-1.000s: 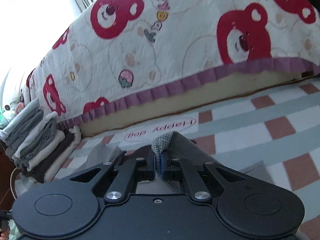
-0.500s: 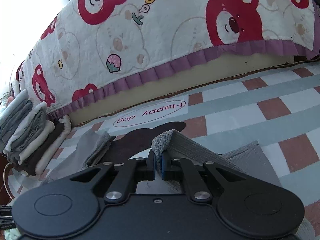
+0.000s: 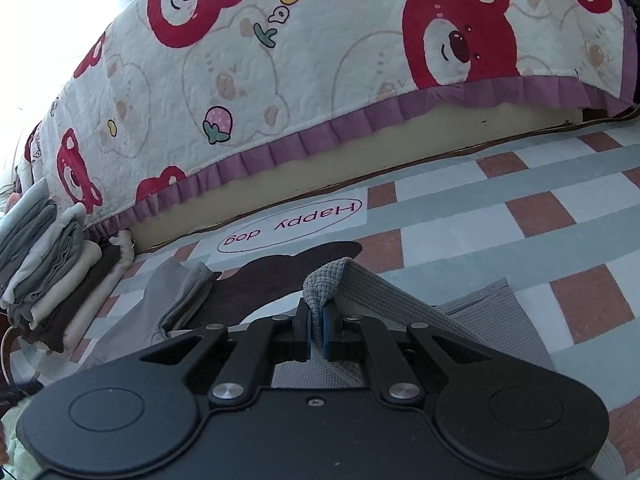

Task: Fold clothes

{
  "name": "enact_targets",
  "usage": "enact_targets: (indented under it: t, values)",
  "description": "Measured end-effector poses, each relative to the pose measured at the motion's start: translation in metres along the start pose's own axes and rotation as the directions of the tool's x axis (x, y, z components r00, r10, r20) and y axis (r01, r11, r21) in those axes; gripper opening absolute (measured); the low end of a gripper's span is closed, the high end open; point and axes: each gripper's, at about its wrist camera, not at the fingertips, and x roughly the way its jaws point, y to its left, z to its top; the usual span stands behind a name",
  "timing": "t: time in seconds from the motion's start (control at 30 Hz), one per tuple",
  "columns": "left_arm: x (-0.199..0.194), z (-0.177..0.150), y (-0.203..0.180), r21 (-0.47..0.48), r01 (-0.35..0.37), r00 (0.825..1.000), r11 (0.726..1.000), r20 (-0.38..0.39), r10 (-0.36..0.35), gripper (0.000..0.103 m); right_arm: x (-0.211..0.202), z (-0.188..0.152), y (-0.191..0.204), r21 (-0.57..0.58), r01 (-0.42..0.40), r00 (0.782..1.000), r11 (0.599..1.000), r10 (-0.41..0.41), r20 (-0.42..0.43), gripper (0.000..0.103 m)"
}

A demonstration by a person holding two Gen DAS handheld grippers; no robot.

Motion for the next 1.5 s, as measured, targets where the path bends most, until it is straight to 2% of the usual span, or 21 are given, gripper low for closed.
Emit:
enact_targets:
  t: [0.07,0.13,0.17,0.2,0.37,0.47,0.57,0.6,0.67,0.7,0.77,0.83,0.93,1.0,1.07,1.17,1.23,1.3,1.4,1.47,1.5]
  values:
    - [0.004,-0.004,0.006,-0.043,0.023,0.999,0.999,-0.028,-0.024,0.055,0.000,0.000,0.000,-0.001,0.001,1.000,1.000,-0.001,0.001,0.007]
    - [0.004,-0.005,0.005,-0.042,0.056,0.997,0.998,-0.047,-0.058,0.025,-0.001,0.001,-0.001,-0.009,0.008,1.000,1.000,-0.008,0.002,0.007]
    - [0.004,-0.005,0.003,-0.032,0.066,0.996,0.997,-0.050,-0.067,0.014,-0.002,0.002,-0.001,-0.012,0.011,1.000,1.000,-0.011,0.004,0.007]
    - [0.004,-0.004,0.000,-0.016,0.068,0.996,0.998,-0.049,-0.069,0.012,-0.002,0.002,-0.002,-0.011,0.015,1.000,1.000,-0.015,0.007,0.007]
    - [0.001,-0.009,-0.031,0.147,0.018,0.999,0.989,-0.035,-0.013,0.013,-0.002,0.006,-0.008,0.007,0.022,1.000,1.000,-0.022,0.018,0.007]
    - [0.003,-0.013,-0.044,0.236,-0.076,0.997,0.969,0.007,0.076,0.015,0.000,0.005,-0.008,0.003,0.020,1.000,1.000,-0.020,0.014,0.007]
    - [0.000,-0.015,-0.048,0.257,-0.223,0.974,0.940,0.105,0.202,0.018,0.001,0.004,-0.007,0.000,0.017,1.000,1.000,-0.017,0.009,0.007]
    - [0.001,-0.015,-0.047,0.258,-0.232,0.972,0.938,0.095,0.214,0.024,0.001,0.004,-0.006,-0.004,0.017,1.000,1.000,-0.017,0.010,0.007]
    - [0.010,-0.016,-0.042,0.237,-0.171,0.984,0.956,-0.008,0.178,0.041,-0.001,0.005,-0.007,-0.011,0.019,1.000,1.000,-0.019,0.017,0.007]
    - [0.013,-0.018,-0.040,0.219,-0.147,0.986,0.965,-0.042,0.160,0.034,-0.002,0.005,-0.007,-0.015,0.021,1.000,1.000,-0.020,0.022,0.007]
    - [0.011,-0.021,-0.038,0.201,-0.111,0.990,0.973,-0.062,0.126,0.004,-0.005,0.007,-0.007,-0.025,0.023,0.999,0.999,-0.022,0.037,0.006]
    - [-0.003,-0.013,-0.032,0.163,-0.062,0.996,0.985,-0.058,0.073,0.004,-0.018,0.021,-0.006,-0.047,0.008,0.998,0.999,-0.005,0.069,0.006]
    - [-0.029,0.004,-0.005,-0.001,0.005,1.000,1.000,-0.029,-0.005,0.004,-0.048,0.054,-0.008,-0.084,0.011,0.994,0.996,-0.002,0.107,0.006]
    - [-0.043,0.011,0.019,-0.124,0.067,0.997,0.990,-0.027,-0.070,0.004,-0.072,0.074,-0.014,-0.090,0.026,0.993,0.996,-0.016,0.115,0.005]
    - [-0.052,0.012,0.034,-0.177,0.095,0.994,0.980,-0.030,-0.102,0.004,-0.090,0.086,-0.019,-0.090,0.038,0.994,0.995,-0.028,0.107,0.005]
    - [-0.049,0.007,0.039,-0.177,0.099,0.990,0.979,-0.083,-0.115,0.004,-0.105,0.094,-0.028,-0.067,0.057,0.996,0.996,-0.052,0.065,0.005]
    - [-0.039,-0.003,0.039,-0.160,0.081,0.985,0.984,-0.139,-0.104,0.004,-0.097,0.089,-0.041,-0.018,0.045,0.999,0.999,-0.045,-0.017,0.005]
    - [-0.026,-0.013,0.034,-0.130,0.068,0.971,0.989,-0.221,-0.095,0.005,-0.072,0.077,-0.048,-0.045,0.095,0.990,0.994,-0.099,-0.096,0.005]
    - [-0.012,-0.021,0.017,-0.024,0.029,0.943,0.999,-0.331,-0.035,0.006,-0.030,0.054,-0.050,-0.147,0.173,0.960,0.974,-0.200,-0.197,0.006]
    - [-0.018,-0.013,0.002,0.075,0.005,0.944,0.997,-0.330,0.020,0.010,-0.011,0.041,-0.051,-0.170,0.192,0.950,0.967,-0.226,-0.214,0.006]
    - [-0.024,-0.007,-0.004,0.108,0.003,0.949,0.994,-0.313,0.031,0.018,-0.006,0.039,-0.052,-0.154,0.198,0.951,0.968,-0.228,-0.209,0.006]
